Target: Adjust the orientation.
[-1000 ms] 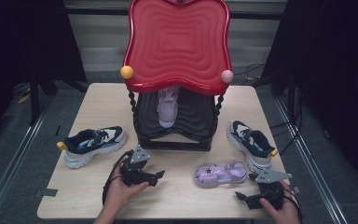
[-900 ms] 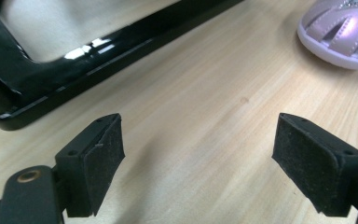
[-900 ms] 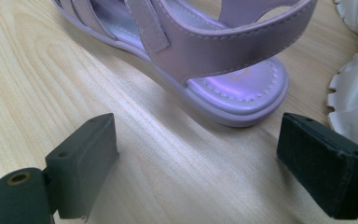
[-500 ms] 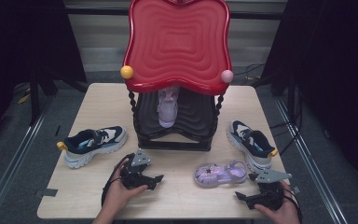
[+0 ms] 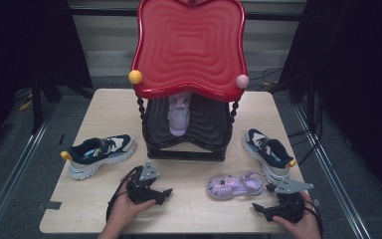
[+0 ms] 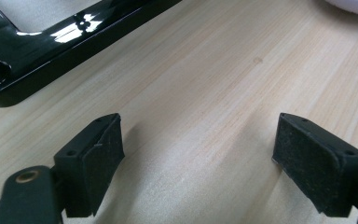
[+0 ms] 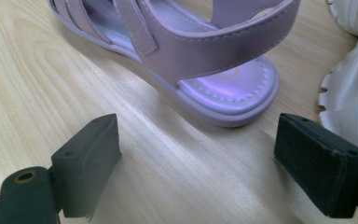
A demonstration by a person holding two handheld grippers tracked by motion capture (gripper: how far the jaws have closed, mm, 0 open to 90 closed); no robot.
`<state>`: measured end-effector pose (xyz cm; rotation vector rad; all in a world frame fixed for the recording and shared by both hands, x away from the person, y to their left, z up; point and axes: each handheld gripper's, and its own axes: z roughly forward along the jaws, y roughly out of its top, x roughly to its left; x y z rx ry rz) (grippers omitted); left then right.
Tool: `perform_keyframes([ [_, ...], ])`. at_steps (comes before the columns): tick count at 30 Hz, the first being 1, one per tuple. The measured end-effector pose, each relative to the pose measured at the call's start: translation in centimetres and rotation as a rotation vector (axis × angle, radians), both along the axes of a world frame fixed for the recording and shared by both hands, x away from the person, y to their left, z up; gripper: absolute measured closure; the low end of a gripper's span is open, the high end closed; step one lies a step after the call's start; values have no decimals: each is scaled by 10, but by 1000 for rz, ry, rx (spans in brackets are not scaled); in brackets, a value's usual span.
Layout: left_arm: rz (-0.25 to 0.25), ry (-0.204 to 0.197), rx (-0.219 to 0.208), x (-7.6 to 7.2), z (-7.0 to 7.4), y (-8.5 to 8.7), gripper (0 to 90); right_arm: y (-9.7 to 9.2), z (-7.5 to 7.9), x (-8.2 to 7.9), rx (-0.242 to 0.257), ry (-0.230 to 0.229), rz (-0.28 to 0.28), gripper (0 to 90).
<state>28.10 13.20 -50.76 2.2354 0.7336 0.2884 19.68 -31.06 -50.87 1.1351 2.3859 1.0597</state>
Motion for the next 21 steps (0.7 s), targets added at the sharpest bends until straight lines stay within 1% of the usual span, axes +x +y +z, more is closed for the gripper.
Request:
perform_keyframes([
  [2, -1, -1, 1, 0, 0, 0, 153, -1, 0, 1, 7, 0, 4, 138],
  [5, 0, 0, 1, 0, 0, 0, 151, -1, 0, 3, -5, -4, -5, 139],
  [8, 0, 0, 1, 0, 0, 0, 150, 0, 2, 6, 2, -9, 1, 143],
  [11, -1, 1, 1, 0, 0, 0, 150, 3, 4, 8, 0, -33, 11, 145],
  [13, 0, 2, 1, 0, 0, 0, 150, 7, 7, 11, -11, -40, 4, 145],
  [16, 0, 2, 1, 0, 0, 0, 149, 11, 9, 17, 4, -43, 19, 146],
  [18, -1, 1, 3, 0, 0, 0, 149, 13, 8, 20, -12, -56, 15, 151],
  [21, 1, 1, 1, 0, 0, 0, 148, 17, 4, 23, -25, -46, 12, 147],
])
